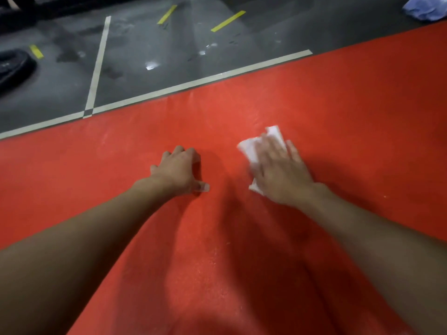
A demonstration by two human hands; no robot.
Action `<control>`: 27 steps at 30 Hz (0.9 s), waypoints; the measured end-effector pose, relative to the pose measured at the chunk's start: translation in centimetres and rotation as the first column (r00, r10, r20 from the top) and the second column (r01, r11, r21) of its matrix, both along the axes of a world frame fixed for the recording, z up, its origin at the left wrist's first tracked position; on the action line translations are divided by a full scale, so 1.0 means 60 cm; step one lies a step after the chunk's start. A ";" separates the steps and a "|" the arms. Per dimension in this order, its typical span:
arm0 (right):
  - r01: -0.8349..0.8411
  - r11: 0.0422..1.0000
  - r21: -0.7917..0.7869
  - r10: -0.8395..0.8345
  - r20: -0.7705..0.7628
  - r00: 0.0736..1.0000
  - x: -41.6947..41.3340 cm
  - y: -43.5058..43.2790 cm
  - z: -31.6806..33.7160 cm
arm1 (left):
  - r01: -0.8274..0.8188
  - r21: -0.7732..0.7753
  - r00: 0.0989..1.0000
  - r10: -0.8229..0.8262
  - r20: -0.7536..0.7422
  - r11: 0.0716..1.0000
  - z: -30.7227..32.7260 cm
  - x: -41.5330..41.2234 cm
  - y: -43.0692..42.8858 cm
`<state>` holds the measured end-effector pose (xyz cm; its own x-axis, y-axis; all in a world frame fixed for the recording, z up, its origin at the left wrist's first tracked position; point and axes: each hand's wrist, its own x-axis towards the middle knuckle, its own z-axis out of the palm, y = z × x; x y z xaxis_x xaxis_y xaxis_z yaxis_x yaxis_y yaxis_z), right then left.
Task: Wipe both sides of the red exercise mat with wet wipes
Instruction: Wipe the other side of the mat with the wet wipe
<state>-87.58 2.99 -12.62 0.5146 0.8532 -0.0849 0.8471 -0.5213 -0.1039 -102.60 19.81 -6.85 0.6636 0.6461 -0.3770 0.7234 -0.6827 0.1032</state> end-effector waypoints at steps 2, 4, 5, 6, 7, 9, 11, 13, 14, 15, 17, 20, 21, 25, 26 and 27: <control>0.143 0.990 0.017 -0.143 -0.016 0.990 -0.009 0.018 -0.003 | 0.024 0.077 1.000 -0.024 -0.010 0.997 -0.011 0.004 0.005; -0.042 0.998 0.049 0.041 0.021 0.999 -0.045 0.029 -0.013 | 0.035 0.114 0.999 -0.031 -0.037 0.993 -0.017 0.010 0.008; -0.153 0.988 0.037 0.151 0.045 0.987 -0.051 0.026 -0.016 | 0.044 0.101 0.998 -0.038 -0.055 0.994 -0.018 0.014 0.014; -0.212 0.977 0.024 0.210 0.049 0.976 -0.042 0.021 -0.015 | 0.061 0.071 0.996 -0.055 -0.073 0.996 -0.019 0.016 0.022; -0.204 0.979 0.018 0.203 0.048 0.978 -0.020 0.022 -0.013 | 0.085 0.036 0.992 -0.082 -0.091 0.996 -0.018 0.018 0.031; 0.000 1.000 0.015 0.000 0.020 1.000 0.014 0.034 -0.005 | 0.115 0.002 0.987 -0.114 -0.116 0.993 -0.015 0.019 0.041; 0.115 0.993 0.030 -0.115 -0.008 0.993 -0.002 0.053 -0.007 | 0.091 -0.003 0.989 -0.091 -0.115 0.996 -0.008 0.025 0.046; -0.056 0.996 0.073 0.055 0.010 0.998 -0.038 0.064 -0.015 | 0.056 -0.009 0.995 -0.057 -0.084 0.998 0.001 0.034 0.053; -0.169 0.984 0.050 0.167 0.038 0.985 -0.042 0.061 -0.016 | 0.041 -0.013 0.997 -0.042 -0.060 0.999 0.003 0.038 0.058; -0.228 0.973 0.028 0.226 0.054 0.973 -0.030 0.057 -0.015 | 0.025 -0.017 0.999 -0.025 -0.036 1.000 0.003 0.040 0.062; -0.109 0.994 0.023 0.108 0.056 0.993 0.020 0.064 -0.009 | 0.012 0.007 1.000 -0.012 0.001 1.000 -0.004 0.041 0.064; 0.157 0.987 0.036 -0.157 -0.017 0.987 0.029 0.087 -0.007 | 0.038 0.124 0.999 -0.036 -0.014 0.992 -0.025 0.041 0.059; 0.083 0.994 0.072 -0.083 -0.004 0.997 0.011 0.095 -0.012 | 0.035 0.116 0.999 -0.030 -0.039 0.993 -0.028 0.042 0.061; -0.207 0.978 0.021 0.205 0.085 0.975 0.023 0.089 -0.021 | 0.071 -0.024 0.992 -0.073 -0.102 0.997 -0.027 0.053 0.086; -0.109 0.994 0.023 0.107 0.069 0.992 0.044 0.094 -0.016 | 0.086 -0.033 0.990 -0.089 -0.110 0.996 -0.027 0.054 0.090; 0.027 1.000 0.015 -0.027 0.029 0.999 0.055 0.101 -0.011 | 0.089 -0.040 0.989 -0.093 -0.117 0.995 -0.025 0.057 0.091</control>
